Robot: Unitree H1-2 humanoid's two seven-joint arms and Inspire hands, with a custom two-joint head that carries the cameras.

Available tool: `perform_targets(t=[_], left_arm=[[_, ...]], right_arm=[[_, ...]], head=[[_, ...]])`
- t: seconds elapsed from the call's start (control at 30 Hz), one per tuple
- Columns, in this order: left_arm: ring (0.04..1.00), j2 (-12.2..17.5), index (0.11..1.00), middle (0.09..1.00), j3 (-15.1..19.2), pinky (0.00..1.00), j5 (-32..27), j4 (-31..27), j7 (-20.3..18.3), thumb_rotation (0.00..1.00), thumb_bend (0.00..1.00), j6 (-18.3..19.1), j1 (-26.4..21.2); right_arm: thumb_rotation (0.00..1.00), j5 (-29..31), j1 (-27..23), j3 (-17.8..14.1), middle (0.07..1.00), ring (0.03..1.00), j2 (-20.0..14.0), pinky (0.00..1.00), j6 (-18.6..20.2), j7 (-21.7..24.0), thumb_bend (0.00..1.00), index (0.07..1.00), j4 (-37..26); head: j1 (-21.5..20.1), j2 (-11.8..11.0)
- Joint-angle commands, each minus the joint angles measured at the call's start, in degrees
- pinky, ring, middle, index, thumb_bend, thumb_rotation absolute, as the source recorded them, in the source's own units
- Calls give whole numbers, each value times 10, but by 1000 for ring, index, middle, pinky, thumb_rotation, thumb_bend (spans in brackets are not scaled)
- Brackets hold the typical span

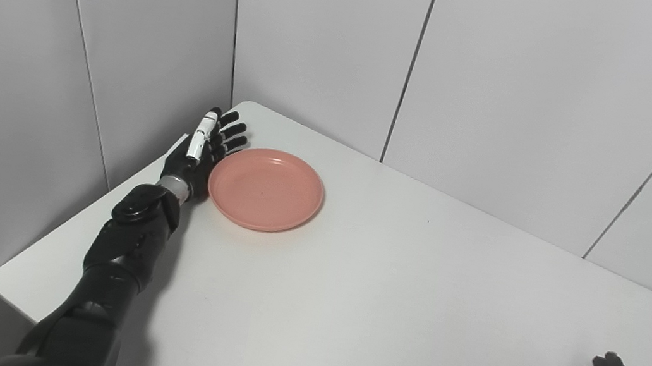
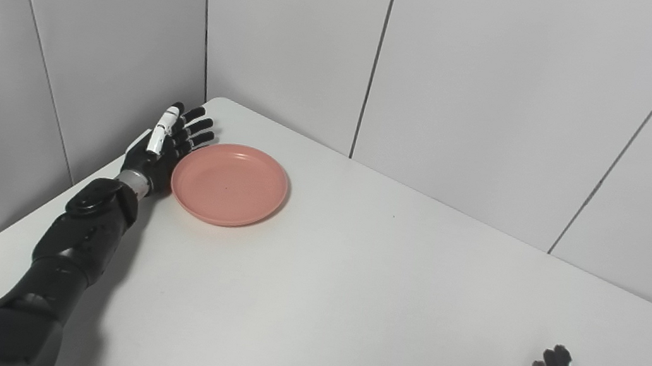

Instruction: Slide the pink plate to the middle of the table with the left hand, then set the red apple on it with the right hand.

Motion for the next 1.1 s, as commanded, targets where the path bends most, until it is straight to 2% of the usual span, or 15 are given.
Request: perform_targets(t=[0.0, 0.3, 0.47, 0.6, 1.07], left_arm=[[912, -4, 896, 911, -1, 917, -12, -16, -8, 1000, 315, 14, -2], [909, -19, 899, 909, 4, 906, -22, -43, 5, 1000, 317, 38, 3], [911, -28, 902, 911, -2, 909, -19, -63, 13, 1000, 316, 45, 8], [908, -32, 895, 908, -11, 913, -14, -61, 11, 1000, 330, 41, 8], [897, -52, 879, 894, -34, 908, -11, -76, 27, 1000, 343, 51, 4]], right_arm=[[1000, 0, -11, -2, 1000, 1000, 2, 1000, -9, 1, 1, 1000, -17], [1000, 1, -10, 0, 1000, 1000, 2, 1000, -6, 3, 22, 1000, -19], [1000, 5, -11, -1, 1000, 1000, 4, 1000, -19, 4, 25, 1000, -11], [1000, 4, -11, 1, 1000, 1000, 2, 1000, -9, 5, 49, 1000, -14], [1000, 4, -11, 0, 1000, 1000, 6, 1000, -22, 3, 47, 1000, -7]], head=[[-1, 1], [-7, 4], [-11, 6], [-13, 7], [-28, 16]])
